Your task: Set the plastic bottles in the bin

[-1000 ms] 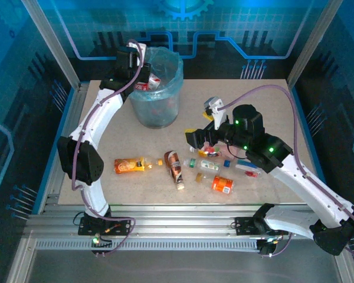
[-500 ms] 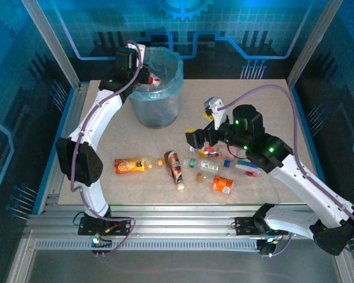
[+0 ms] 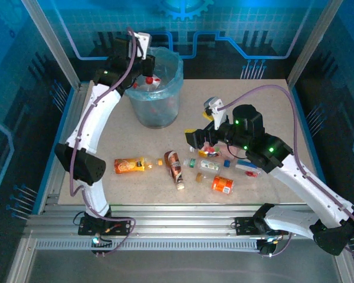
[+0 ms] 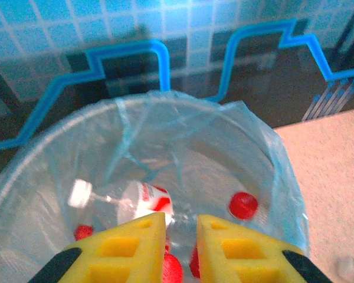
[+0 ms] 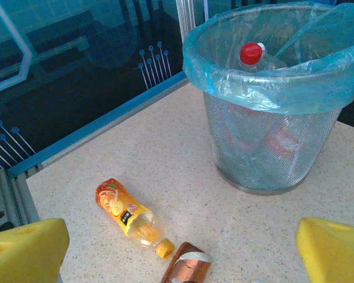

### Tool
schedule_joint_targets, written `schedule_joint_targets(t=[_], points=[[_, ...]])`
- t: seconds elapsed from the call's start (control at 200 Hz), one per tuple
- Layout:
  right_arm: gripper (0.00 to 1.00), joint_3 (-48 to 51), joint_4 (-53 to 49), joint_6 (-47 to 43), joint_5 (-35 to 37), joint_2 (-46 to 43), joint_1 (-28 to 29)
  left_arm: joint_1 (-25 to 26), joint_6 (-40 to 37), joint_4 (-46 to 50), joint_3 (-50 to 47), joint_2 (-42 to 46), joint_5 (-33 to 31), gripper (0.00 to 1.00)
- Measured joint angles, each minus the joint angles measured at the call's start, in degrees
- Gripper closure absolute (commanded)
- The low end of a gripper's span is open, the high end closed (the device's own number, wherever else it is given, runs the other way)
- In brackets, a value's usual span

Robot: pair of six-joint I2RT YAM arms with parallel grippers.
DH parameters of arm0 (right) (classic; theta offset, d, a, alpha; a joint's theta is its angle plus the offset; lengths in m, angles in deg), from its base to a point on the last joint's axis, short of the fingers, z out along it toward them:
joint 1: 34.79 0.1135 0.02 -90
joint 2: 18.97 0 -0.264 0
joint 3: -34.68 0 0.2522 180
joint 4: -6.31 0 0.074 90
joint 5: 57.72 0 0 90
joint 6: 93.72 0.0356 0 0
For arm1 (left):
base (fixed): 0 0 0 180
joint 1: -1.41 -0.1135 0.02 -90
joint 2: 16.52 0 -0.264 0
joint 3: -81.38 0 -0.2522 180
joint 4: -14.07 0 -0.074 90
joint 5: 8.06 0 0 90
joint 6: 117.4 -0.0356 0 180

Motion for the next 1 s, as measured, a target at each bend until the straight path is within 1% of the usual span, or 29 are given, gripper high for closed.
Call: schedule_joint_targets(t=[0.13,0.295,0.425,0.57,0.64,0.805,0.915,1.0], points=[[0.00,0.00,0.00,0.00,0.00,0.00,0.00,0.22,0.20,3.89,0.15,-2.51,-0.07,0.83],[0.00,0.00,-0.02,-0.02,0.00,0.00,0.00,-0.81,1.31,8.09,0.26,-7.78,-0.07,0.87],[0.00,0.00,-0.02,-0.07,0.02,0.00,0.00,-2.19,2.45,10.10,0.63,-10.47,0.00,0.87],[0.00,0.00,-0.04,-0.26,0.02,0.00,0.00,-3.30,3.37,10.71,2.23,-11.02,0.57,0.86],[0.00,0.00,-0.04,-0.44,0.04,0.00,0.00,-3.54,3.80,11.45,3.48,-11.37,0.81,0.83],[0.00,-0.33,-0.59,-0.68,0.46,0.39,0.00,-3.76,4.79,13.27,8.20,-12.55,1.92,0.66],[0.00,-1.49,-2.16,-1.05,1.66,1.62,0.00,-3.76,5.79,13.29,11.26,-12.37,2.34,0.61],[0.00,-2.10,-3.13,-1.36,1.97,2.49,0.00,-3.76,5.99,12.48,11.43,-10.67,2.54,0.60]])
